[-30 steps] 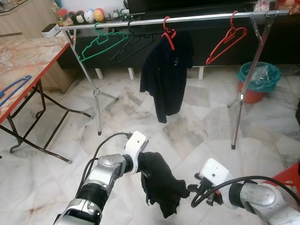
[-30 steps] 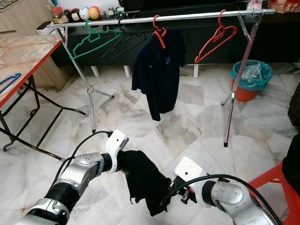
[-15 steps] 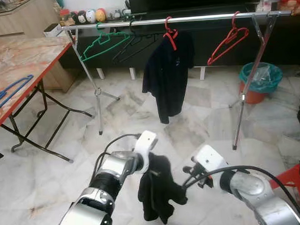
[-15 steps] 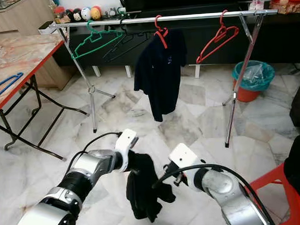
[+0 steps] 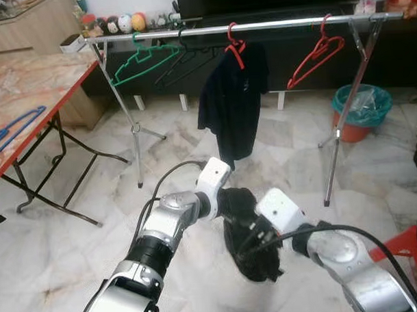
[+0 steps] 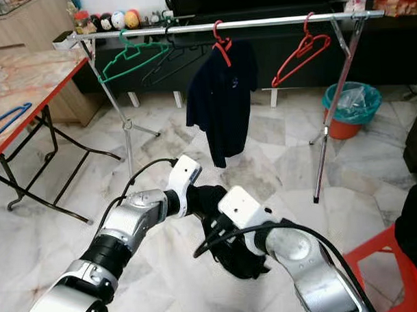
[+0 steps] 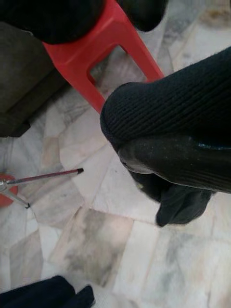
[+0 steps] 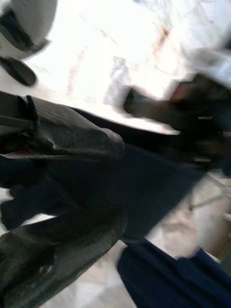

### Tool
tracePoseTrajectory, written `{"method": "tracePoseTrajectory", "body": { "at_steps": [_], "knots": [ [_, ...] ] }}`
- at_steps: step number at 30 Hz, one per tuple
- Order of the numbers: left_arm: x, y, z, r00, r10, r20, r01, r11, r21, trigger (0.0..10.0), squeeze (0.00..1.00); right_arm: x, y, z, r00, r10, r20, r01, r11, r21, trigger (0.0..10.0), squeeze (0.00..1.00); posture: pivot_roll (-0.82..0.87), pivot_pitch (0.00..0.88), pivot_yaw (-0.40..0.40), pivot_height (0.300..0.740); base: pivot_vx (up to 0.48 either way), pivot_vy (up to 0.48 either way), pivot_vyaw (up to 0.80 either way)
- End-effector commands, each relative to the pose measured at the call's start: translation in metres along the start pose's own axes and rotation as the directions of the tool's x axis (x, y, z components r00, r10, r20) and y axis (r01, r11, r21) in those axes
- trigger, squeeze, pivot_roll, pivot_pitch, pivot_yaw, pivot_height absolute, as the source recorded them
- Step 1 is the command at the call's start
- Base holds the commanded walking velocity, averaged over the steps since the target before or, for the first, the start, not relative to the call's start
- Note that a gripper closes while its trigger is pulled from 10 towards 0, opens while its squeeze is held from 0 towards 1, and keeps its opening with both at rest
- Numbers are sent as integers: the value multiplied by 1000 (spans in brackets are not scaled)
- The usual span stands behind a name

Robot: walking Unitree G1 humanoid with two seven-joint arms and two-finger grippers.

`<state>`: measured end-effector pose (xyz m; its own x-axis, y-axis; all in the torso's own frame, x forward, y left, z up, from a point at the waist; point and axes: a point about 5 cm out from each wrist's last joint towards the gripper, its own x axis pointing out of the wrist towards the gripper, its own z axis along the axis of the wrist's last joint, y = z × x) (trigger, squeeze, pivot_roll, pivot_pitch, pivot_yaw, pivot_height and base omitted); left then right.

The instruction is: Hang hanger

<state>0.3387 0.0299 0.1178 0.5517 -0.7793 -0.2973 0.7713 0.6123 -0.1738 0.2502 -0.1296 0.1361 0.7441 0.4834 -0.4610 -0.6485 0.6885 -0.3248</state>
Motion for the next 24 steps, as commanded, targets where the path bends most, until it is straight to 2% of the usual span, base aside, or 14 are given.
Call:
{"method": "tracePoseTrajectory", "body": {
  "at_steps": [1,9,18,24],
  "knots": [
    [-2,2,12,999,4,35,-4,1000,-5,10000,0,0,5,10,1000,-11,23,11,1000,-14,10000,0,-137,61,164,740,0,0,0],
    [-4,-1,15,998,-28,51,29,999,-20,10000,0,4,4,15,996,-84,8,84,996,12,10000,0,-133,62,167,740,0,0,0],
    [-4,-3,18,998,-33,50,34,999,-36,10000,0,8,9,9,995,-86,-49,86,996,-7,10000,0,-132,64,170,740,0,0,0],
    [-5,-4,18,998,-37,43,39,998,-46,10000,0,9,15,8,995,-68,-66,69,998,12,10000,0,-131,64,171,740,0,0,0]
  ]
}}
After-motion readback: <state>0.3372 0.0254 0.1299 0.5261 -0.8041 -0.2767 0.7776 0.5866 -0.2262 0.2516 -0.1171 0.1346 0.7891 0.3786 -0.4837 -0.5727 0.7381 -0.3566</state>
